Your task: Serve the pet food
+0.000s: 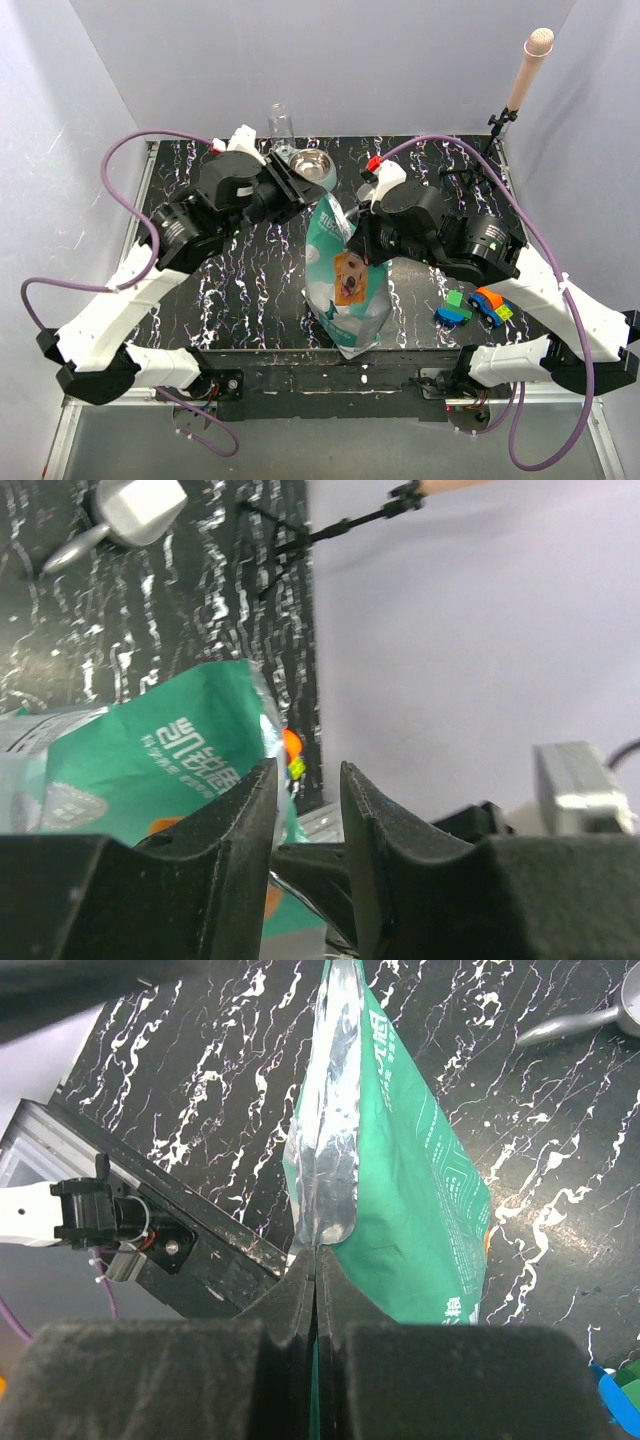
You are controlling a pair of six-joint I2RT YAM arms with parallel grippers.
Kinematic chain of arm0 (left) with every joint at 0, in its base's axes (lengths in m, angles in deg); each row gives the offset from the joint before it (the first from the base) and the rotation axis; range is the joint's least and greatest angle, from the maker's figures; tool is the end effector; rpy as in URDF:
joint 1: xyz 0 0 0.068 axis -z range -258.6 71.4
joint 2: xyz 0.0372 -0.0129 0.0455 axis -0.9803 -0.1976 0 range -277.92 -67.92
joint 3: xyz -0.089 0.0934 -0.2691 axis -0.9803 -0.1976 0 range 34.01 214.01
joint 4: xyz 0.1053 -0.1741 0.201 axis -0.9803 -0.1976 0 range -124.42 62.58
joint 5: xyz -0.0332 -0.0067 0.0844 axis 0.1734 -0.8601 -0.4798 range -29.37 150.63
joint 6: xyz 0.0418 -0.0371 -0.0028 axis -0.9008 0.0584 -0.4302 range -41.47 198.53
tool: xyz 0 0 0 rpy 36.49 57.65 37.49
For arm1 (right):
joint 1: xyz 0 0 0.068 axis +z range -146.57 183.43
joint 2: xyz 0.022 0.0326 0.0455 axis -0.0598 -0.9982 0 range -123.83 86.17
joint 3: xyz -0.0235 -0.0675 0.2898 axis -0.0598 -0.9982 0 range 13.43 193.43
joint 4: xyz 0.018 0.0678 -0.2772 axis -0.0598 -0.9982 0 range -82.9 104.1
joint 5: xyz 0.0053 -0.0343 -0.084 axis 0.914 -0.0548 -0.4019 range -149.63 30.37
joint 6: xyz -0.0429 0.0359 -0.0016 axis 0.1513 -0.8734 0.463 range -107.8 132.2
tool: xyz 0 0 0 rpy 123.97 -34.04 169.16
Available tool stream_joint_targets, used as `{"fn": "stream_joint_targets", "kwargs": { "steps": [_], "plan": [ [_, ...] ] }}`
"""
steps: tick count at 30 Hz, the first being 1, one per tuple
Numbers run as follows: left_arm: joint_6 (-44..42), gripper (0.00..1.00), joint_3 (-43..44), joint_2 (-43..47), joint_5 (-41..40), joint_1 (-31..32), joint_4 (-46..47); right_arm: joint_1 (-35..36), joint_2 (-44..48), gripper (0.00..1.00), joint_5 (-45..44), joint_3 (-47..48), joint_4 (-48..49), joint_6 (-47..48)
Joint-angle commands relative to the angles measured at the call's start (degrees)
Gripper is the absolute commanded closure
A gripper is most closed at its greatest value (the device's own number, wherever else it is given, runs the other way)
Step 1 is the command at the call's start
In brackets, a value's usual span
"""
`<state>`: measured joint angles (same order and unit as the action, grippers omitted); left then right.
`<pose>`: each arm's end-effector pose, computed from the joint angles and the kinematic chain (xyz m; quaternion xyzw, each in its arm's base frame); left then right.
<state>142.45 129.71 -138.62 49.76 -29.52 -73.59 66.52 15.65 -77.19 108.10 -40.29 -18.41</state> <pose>0.1685 -0.1831 0.5160 -0.1591 0.8075 -0.4260 0.3757 0.1198 0.2101 0.4971 -0.1666 0.8440 0.2687 0.4333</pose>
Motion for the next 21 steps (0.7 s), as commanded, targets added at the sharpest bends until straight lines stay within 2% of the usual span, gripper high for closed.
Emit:
{"fn": "stream_joint_targets", "kwargs": {
  "steps": [1,2,3,11,15,18,21],
  "plan": [
    [-1.2,0.65,-0.2,-1.5,-1.7,0.0,-3.6,-0.2,-1.1,0.99,-0.5,0.3,1.9,1.5],
    [-1.1,0.59,-0.6,-1.6,-1.4,0.0,-2.7,-0.1,-0.9,0.99,-0.3,0.1,2.1,1.5],
    [-1.0,0.59,-0.8,-2.0,-1.1,0.0,-2.4,-0.2,-0.8,0.99,-0.2,-0.1,2.2,1.5],
    [0.2,0.79,-1.1,-3.7,0.6,0.0,-3.1,-0.2,-0.7,0.99,0.2,-0.1,2.3,1.9],
    [1.1,0.79,-2.4,-3.4,1.1,0.0,-3.0,-0.2,-0.4,0.99,0.2,-0.3,2.2,2.0],
    [1.6,0.73,-3.2,-3.5,1.3,0.0,-3.0,-0.2,-0.3,0.99,0.2,-0.3,2.1,2.1],
    [1.6,0.74,-3.7,-3.8,1.6,0.0,-2.3,-0.2,-0.1,0.99,0.1,-0.5,2.0,2.3]
  ]
}}
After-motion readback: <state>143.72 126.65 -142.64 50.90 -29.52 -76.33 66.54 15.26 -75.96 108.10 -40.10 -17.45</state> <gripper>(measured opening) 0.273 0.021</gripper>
